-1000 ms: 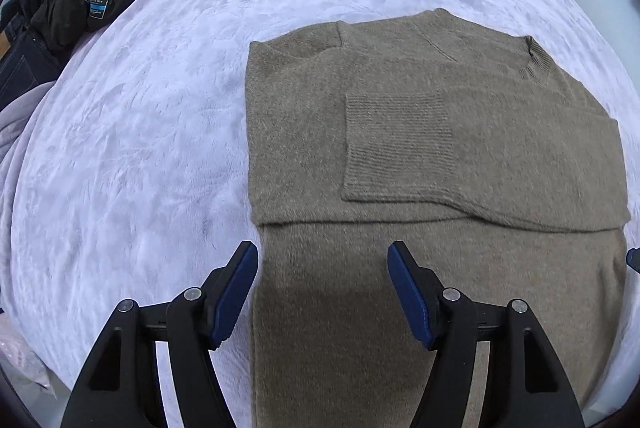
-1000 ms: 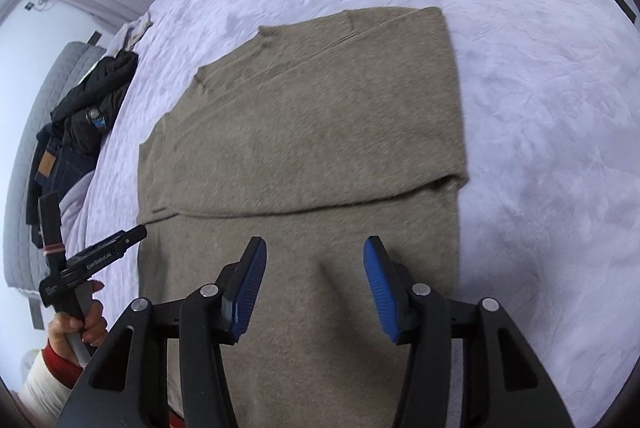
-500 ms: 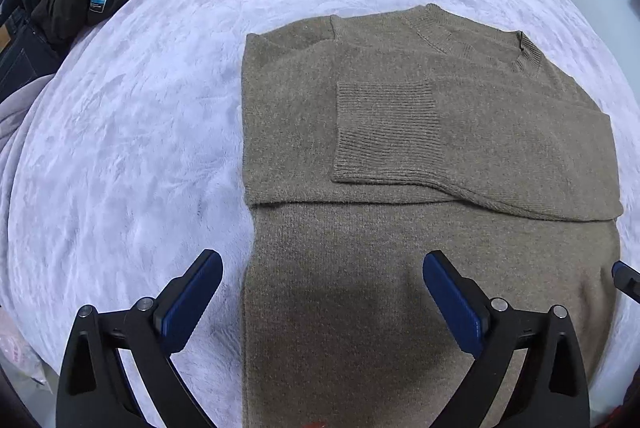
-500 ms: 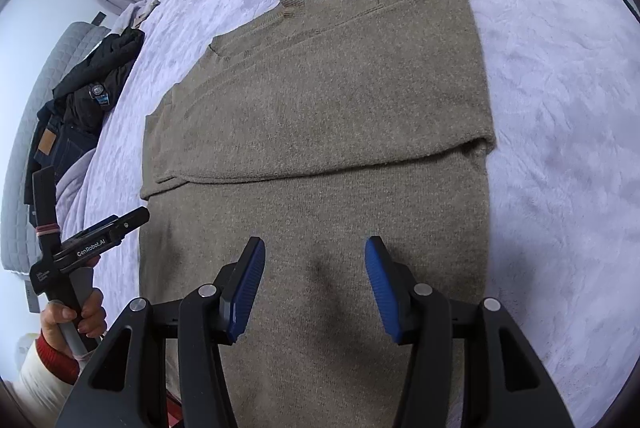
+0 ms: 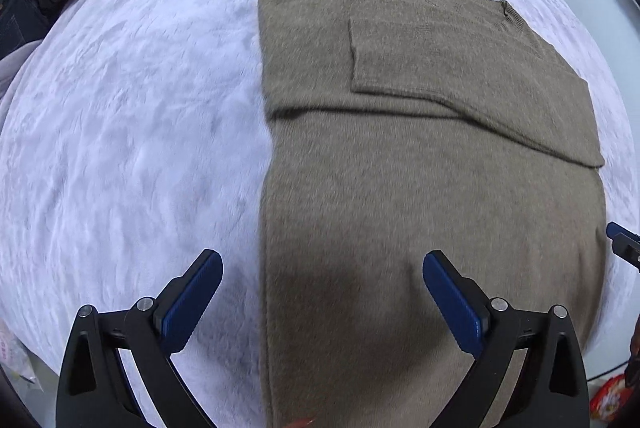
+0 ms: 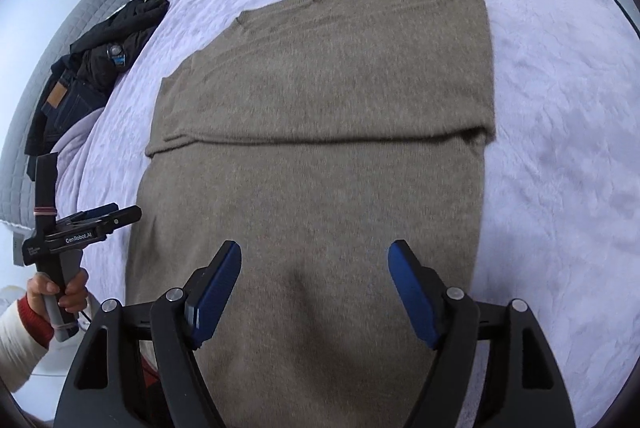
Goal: Fold small clothes
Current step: 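Move both tools over the folded sweater toward the hem, then grasp the sweater hem with the left tool while the right tool grasps it too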
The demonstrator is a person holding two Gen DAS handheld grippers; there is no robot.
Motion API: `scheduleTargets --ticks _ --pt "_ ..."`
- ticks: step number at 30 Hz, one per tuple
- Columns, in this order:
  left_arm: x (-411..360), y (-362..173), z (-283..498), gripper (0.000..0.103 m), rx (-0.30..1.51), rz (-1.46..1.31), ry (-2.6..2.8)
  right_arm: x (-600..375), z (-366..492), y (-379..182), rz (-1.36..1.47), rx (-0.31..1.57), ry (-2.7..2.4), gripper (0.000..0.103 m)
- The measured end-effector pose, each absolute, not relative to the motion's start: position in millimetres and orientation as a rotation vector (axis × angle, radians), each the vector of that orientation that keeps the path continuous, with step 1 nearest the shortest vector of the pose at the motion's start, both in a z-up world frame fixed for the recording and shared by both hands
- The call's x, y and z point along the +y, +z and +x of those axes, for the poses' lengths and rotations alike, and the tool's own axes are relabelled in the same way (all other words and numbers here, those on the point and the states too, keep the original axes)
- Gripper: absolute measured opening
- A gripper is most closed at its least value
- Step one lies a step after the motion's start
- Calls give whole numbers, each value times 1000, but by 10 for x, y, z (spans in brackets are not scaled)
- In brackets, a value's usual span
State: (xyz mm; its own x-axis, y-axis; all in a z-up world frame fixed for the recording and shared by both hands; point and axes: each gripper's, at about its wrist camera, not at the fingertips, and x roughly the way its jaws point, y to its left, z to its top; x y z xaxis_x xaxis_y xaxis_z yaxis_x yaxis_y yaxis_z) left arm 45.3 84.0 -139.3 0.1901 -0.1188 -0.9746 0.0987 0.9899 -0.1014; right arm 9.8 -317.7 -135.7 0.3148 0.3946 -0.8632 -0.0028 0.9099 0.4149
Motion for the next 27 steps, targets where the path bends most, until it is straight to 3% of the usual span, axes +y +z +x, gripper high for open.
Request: scheduleTargets --ticks 17,27 --pt "1059 -1590 -373 101 1518 -50 -369 -3636 -746 -1765 625 1366 232 79" --pt "1148 -1729 -608 101 1582 -172 -484 -3698 -1189 -2191 968 1410 367 78"
